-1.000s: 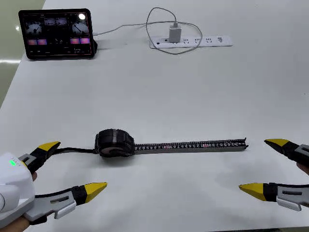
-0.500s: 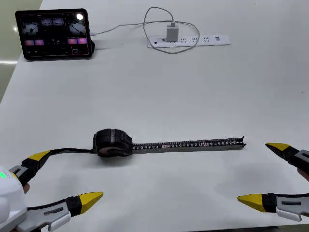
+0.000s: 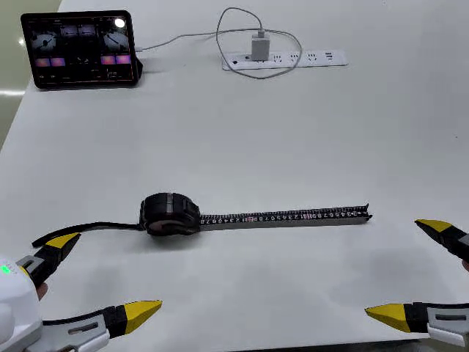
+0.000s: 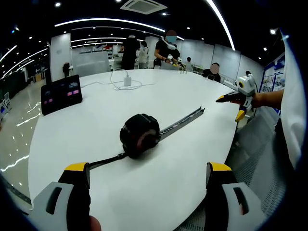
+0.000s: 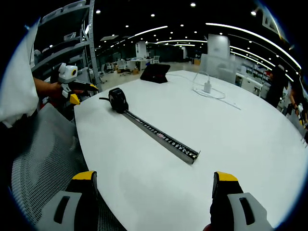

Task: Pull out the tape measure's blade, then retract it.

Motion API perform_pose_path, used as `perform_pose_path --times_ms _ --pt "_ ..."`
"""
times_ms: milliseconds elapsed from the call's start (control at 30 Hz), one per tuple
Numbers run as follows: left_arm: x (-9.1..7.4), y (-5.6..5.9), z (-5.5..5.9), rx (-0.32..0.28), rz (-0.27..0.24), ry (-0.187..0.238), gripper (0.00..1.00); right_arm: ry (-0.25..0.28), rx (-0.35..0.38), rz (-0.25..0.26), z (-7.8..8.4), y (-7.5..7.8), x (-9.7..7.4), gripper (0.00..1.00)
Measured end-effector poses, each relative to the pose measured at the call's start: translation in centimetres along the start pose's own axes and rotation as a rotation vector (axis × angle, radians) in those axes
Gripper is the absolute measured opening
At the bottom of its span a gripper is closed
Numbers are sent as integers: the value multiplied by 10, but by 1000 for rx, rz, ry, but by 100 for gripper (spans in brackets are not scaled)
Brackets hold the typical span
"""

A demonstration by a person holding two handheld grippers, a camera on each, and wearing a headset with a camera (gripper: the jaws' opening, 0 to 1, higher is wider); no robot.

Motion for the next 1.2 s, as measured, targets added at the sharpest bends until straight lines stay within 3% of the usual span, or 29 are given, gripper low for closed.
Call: perform_pose_path --times_ms 233,1200 --pt "-1 2 4 -4 10 -15 99 -3 6 -4 1 0 -1 99" --pt "0 2 0 -3 5 -19 97 -3 11 -12 3 1 1 97"
Point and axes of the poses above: the centre of the closed fingertips' face, and the gripper's own axes: x roughly forward along the fingers, y roughly to its right, z roughly out of its underside, the point moved 9 cm from there along -x, roughly backward along the fingers, and after that the axes turned 9 degrees about y, right-handed, at the moved point
